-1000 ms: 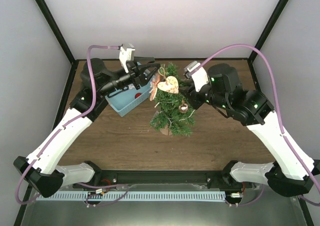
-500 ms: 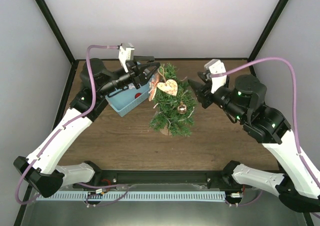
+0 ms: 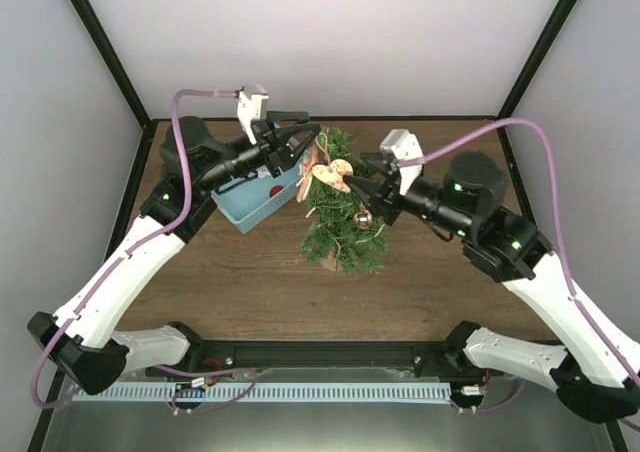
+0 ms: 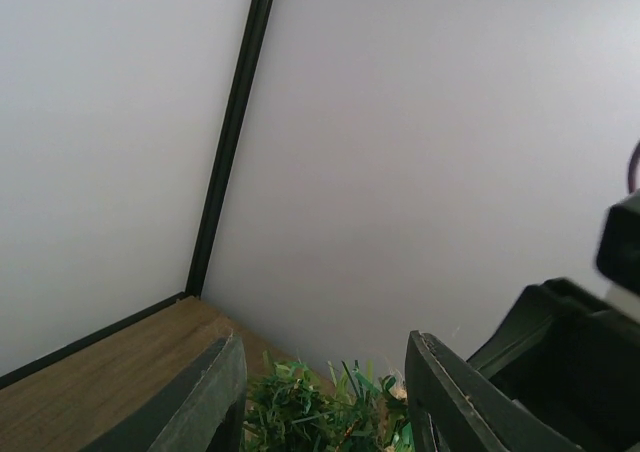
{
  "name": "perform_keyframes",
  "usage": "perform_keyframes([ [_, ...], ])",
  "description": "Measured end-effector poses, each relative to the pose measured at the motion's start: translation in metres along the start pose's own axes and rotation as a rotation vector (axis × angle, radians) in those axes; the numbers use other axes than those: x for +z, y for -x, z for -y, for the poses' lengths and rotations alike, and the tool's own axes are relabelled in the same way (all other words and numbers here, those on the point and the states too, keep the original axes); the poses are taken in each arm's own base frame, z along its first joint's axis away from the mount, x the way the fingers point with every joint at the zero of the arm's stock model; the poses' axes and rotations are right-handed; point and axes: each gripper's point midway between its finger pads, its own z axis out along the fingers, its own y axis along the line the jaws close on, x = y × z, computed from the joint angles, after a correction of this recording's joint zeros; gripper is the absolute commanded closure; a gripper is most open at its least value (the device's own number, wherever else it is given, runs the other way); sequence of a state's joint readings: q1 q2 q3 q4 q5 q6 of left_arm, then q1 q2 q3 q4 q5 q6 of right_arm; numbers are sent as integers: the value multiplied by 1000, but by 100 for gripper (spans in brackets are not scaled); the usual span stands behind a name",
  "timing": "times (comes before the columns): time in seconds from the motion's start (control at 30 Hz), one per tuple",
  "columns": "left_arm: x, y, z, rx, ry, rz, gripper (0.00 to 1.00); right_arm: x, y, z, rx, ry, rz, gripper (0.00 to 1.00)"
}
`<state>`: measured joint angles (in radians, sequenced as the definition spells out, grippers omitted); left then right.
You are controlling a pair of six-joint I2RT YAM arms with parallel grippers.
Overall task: Decorate the small christmas tree
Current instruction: Adjust the decoration item on the Christmas tree.
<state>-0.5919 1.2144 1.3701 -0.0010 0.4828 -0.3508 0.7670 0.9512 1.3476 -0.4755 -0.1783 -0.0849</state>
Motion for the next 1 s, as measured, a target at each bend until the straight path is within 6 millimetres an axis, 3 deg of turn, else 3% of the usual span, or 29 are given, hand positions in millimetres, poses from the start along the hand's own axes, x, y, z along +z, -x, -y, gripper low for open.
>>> perform_keyframes([
  [0.2, 1, -1, 0, -12, 0, -2, 55, 31, -23, 4, 58, 4, -80, 84],
  [0.37, 1, 0, 0, -14, -3, 1, 55, 28, -19, 0, 63, 23, -63, 97],
  [0.83, 3, -5, -2, -15, -1, -7, 55, 17, -9, -1, 24, 21, -55, 99],
  [1.0, 3, -9, -4, -20, 4, -14, 55, 7, 5, 2, -7, 3, -47, 99],
])
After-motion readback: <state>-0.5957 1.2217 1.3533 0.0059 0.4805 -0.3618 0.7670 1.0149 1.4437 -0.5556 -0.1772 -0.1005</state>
